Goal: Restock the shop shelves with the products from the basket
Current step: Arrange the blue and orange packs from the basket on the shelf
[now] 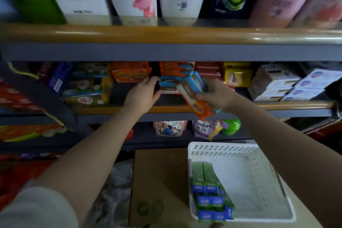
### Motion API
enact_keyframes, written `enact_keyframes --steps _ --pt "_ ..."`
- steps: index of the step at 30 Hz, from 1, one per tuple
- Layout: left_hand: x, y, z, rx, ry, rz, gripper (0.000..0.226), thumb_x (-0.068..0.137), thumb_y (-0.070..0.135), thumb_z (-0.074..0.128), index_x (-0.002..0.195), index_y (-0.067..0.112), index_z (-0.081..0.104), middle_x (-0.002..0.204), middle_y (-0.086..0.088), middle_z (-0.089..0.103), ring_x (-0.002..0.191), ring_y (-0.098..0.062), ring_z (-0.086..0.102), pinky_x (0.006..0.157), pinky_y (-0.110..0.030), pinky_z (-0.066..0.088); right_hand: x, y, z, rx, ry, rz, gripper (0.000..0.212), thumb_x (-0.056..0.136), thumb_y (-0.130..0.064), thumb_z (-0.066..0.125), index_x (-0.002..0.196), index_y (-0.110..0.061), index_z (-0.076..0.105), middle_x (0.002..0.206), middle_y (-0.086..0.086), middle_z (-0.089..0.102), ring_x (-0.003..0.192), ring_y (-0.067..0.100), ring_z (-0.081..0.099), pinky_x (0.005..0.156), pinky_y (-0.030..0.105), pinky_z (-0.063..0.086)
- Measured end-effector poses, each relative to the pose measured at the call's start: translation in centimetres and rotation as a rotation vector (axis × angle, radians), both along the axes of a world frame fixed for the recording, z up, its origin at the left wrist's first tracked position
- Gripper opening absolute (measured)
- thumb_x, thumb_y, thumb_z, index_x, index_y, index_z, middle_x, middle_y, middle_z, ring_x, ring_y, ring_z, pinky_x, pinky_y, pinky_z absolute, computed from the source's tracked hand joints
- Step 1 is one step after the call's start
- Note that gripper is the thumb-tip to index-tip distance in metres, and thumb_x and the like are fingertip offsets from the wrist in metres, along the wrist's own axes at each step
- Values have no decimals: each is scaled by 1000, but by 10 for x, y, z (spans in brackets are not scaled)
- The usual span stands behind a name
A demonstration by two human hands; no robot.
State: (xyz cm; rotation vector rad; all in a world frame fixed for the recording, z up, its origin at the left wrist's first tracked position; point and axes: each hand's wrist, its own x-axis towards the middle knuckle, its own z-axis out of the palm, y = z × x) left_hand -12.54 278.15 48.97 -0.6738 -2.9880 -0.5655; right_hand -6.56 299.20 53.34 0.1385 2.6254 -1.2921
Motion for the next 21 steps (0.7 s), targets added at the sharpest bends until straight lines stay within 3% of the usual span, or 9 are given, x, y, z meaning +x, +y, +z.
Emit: enact_keyframes --steps 2,4,7,10,14,18,21 --pt "-9 3 -18 -79 -49 -14 44 93 32 47 132 14 39 130 -11 50 109 -32 55 77 -41 50 -15 -1 -3 311 69 133 36 82 -13 65 115 -3 55 106 14 63 94 24 61 78 31 47" --pt "-16 5 -32 -41 -99 -10 42 93 35 47 128 13 41 125 -12 54 104 -30 57 75 -41 52 -25 -2 -7 433 118 238 52 83 -19 65 129 -5 47 124 16 59 111 30 59 94 40 47" --pt "-26 10 -40 81 -152 32 41 91 36 51 122 10 44 111 -13 62 94 -31 61 71 -41 51 -31 -7 -10 649 94 338 58 85 -27 60 136 -11 37 127 19 57 112 33 57 93 43 48" --pt "-32 13 -41 170 -219 44 49 88 34 57 130 14 40 103 -14 66 91 -30 64 73 -39 51 -33 -19 -8 798 86 355 54 87 -32 56 135 -17 37 127 14 56 111 34 56 87 39 49" --pt "-36 9 -44 241 -224 5 50 90 19 55 137 15 37 118 -15 62 100 -29 62 84 -40 51 -40 -41 -8 1025 132 388 52 86 -24 55 134 -17 36 128 12 54 117 33 52 90 39 44" --pt "-34 3 -44 280 -239 -21 50 92 8 47 140 16 35 124 -14 59 105 -27 60 89 -35 47 -43 -52 -17 1025 167 390 62 83 -11 55 139 -14 28 133 12 48 123 32 45 96 41 39" --pt "-32 1 -41 288 -303 -63 58 89 10 54 142 19 30 127 -10 57 101 -20 61 87 -30 46 -40 -51 -26 1011 258 345 61 85 -22 56 138 -12 28 138 13 40 128 32 36 102 42 34"
